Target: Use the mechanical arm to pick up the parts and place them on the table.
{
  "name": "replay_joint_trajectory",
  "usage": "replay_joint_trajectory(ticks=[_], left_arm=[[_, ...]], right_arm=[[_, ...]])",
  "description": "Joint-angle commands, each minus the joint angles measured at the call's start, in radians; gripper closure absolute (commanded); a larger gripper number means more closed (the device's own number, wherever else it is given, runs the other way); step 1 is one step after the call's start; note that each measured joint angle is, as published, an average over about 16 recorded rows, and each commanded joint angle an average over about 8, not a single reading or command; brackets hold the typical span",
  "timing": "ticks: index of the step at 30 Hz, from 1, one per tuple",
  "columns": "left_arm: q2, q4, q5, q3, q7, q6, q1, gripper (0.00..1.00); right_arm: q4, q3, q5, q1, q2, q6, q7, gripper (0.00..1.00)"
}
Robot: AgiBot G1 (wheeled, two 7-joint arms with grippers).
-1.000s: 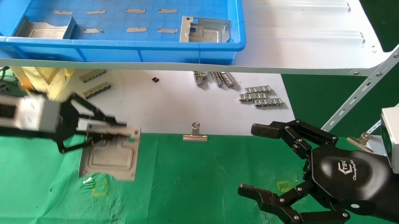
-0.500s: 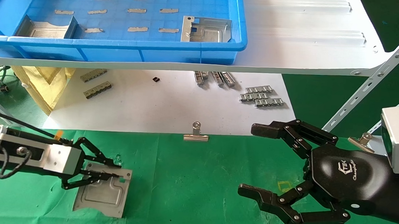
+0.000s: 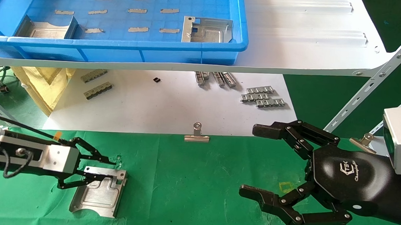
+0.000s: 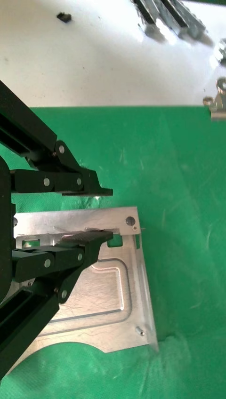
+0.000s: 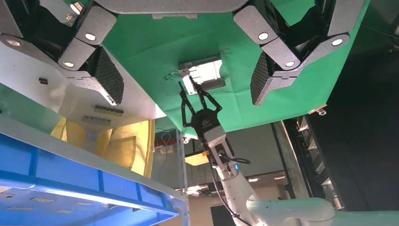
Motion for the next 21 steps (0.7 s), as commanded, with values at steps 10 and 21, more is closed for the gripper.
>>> replay_joint_trajectory(ticks=[10,21], left_arm=[[-0.052,-0.028,-0.257,-0.127,-0.17,0.032,0.117,0.0],[-0.074,-0.051,-0.359,-0.17,-0.241,0.033,0.187,0.0]], right_arm=[[0.0,0.0,0.0,0.0,0.0,0.0,0.0,0.0],[0.0,0.0,0.0,0.0,0.0,0.0,0.0,0.0]])
